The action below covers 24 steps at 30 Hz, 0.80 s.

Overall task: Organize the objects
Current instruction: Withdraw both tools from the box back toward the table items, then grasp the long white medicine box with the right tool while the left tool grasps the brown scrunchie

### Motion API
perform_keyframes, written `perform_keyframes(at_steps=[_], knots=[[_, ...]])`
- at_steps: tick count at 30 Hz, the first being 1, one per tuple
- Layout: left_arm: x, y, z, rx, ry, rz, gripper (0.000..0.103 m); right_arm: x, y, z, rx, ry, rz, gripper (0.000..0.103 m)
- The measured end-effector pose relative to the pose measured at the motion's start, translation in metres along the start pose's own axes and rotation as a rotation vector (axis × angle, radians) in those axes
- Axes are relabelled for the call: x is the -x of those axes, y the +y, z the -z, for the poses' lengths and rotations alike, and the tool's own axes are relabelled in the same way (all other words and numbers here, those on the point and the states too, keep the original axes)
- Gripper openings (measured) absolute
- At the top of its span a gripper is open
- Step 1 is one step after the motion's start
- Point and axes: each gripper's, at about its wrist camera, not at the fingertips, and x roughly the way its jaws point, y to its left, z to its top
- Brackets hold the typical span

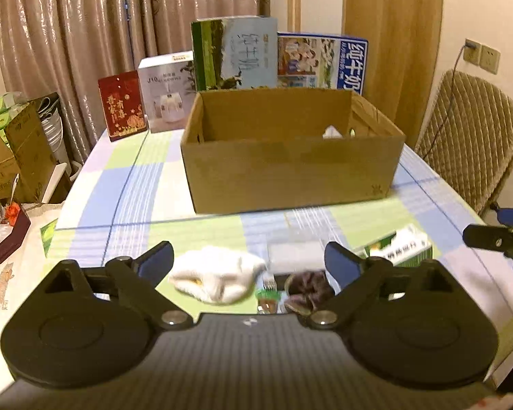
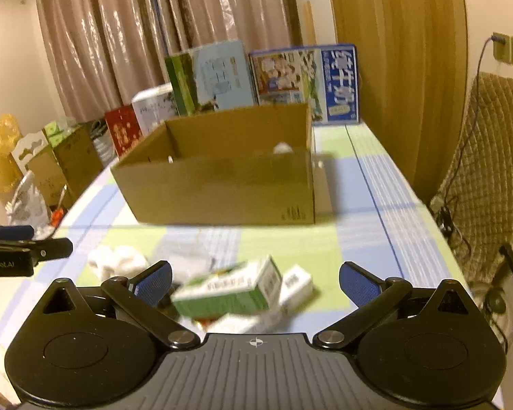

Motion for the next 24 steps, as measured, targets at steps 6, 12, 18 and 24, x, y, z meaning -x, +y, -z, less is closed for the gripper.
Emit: perform_keyframes(at_steps=[6, 12, 18, 24], knots=[[-0.010, -0.011, 0.019, -0.011, 0.015, 0.028, 0.098, -0.019, 0.002, 0.034, 0.000, 0.077, 0.010, 0.101], [-0.028, -0.016, 0.027, -0.049, 0.039, 0.008, 0.098, -0.043, 0.009, 0.045, 0.044, 0.119, 0.004, 0.101], [-0.039, -0.007, 0.032, -0.057, 0.055, -0.019, 0.098, -0.075, 0.017, 0.045, 0.043, 0.152, 0.008, 0.098], [-0.047, -0.001, 0.040, -0.044, 0.095, -0.011, 0.098, -0.101, 0.012, 0.045, 0.000, 0.218, 0.024, 0.075]])
